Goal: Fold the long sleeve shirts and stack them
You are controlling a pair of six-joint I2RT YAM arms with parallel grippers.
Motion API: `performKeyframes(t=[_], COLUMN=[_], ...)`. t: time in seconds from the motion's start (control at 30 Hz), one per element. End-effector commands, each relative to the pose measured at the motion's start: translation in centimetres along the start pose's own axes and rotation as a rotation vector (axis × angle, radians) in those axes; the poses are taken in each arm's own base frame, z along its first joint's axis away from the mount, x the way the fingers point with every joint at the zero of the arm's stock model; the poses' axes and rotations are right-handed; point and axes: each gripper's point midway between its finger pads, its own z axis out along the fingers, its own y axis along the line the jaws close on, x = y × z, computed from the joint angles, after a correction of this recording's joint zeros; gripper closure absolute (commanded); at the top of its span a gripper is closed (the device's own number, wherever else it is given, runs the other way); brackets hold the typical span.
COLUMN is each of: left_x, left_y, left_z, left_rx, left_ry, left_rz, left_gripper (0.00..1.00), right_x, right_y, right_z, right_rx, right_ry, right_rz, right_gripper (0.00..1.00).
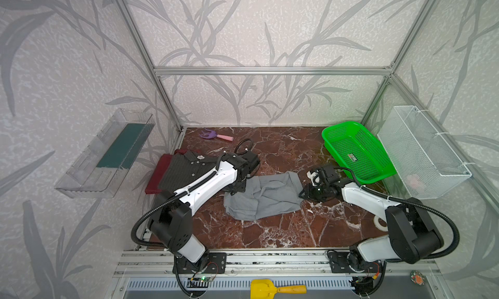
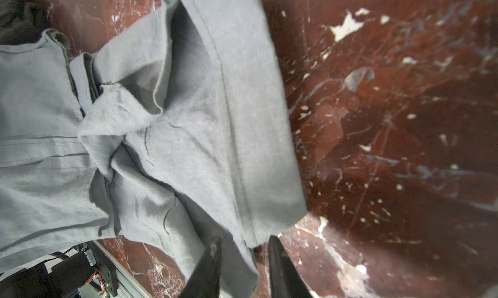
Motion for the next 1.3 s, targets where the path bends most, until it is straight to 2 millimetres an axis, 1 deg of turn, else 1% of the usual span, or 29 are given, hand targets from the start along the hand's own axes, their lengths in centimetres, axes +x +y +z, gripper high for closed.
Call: performKeyframes(t=[0.0,0.2,0.4,0.5,0.57,0.77,0.93,1.1,1.27], left_x=[-0.1,-1.4,-2.2,-2.8,-2.7,-2.9,-2.8,-2.6,-1.9], left_y=[1.7,-0.1,-2.1,-3.1,-4.6,-8.1,-11.2,-13.2,-15.2], left_z=[-2.1,-4.7,-6.4,-6.7,-6.4,-6.1,-5.7,-5.0,-4.0], left_rx=[-0.154,-0.236,-0.327,-0.395,-0.378,-0.314,-0.279,-0.255,-0.228], left_ry=[-0.021,-0.071,-0.075,-0.057,-0.037,-0.017,-0.012,0.012,0.054], left_rz=[0.052,0.071,0.115,0.146,0.170,0.150,0.191,0.203,0.215], left_gripper=[1.00,1.00,1.00,1.00,1.00,1.00,1.00,1.00,1.00], right_x=[0.1,0.5,1.2,1.4,1.5,1.5,1.7,1.8,1.8], right_y=[-0.2,-0.1,-0.4,-0.3,-0.3,-0.3,-0.3,-0.4,-0.4], right_z=[1.0,2.1,3.2,3.6,3.6,3.6,3.9,4.2,4.3], right_rx=[-0.018,-0.033,-0.041,-0.045,-0.046,-0.050,-0.059,-0.069,-0.075], right_ry=[0.011,0.019,0.041,0.048,0.047,0.042,0.044,0.047,0.046], right_rz=[-0.002,0.007,0.014,0.013,0.013,0.007,0.010,0.016,0.017], right_gripper=[0.69,0.70,0.70,0.71,0.71,0.71,0.71,0.71,0.71])
